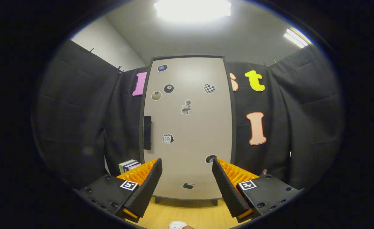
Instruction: Open the shoe cabinet door, grab the shoes and put them into the shoe cabinet, then close the shoe cabinet door.
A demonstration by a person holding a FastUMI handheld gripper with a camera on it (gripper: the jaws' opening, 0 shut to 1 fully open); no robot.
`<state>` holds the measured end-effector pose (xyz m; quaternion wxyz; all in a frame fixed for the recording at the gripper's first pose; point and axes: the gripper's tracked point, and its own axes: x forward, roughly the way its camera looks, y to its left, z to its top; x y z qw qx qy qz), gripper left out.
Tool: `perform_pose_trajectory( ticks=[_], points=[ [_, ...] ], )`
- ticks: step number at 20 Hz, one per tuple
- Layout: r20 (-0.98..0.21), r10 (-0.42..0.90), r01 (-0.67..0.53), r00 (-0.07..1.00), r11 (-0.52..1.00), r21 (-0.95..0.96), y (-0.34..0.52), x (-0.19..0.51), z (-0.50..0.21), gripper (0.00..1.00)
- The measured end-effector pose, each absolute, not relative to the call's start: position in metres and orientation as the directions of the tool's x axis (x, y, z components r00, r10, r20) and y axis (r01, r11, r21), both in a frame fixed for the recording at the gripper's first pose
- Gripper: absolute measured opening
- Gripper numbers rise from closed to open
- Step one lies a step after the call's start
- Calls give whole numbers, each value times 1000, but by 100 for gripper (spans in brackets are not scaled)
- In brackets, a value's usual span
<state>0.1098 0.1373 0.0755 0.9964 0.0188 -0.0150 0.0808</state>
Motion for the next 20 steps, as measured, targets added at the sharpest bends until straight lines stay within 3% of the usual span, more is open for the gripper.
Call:
perform_pose_trajectory(
  ticks=[17, 20],
  points=[
    [-70, 270, -267, 960, 962, 58, 281, 266, 67, 98],
    [-112, 277, -270, 954, 960, 69, 293, 284, 55, 89]
  ],
)
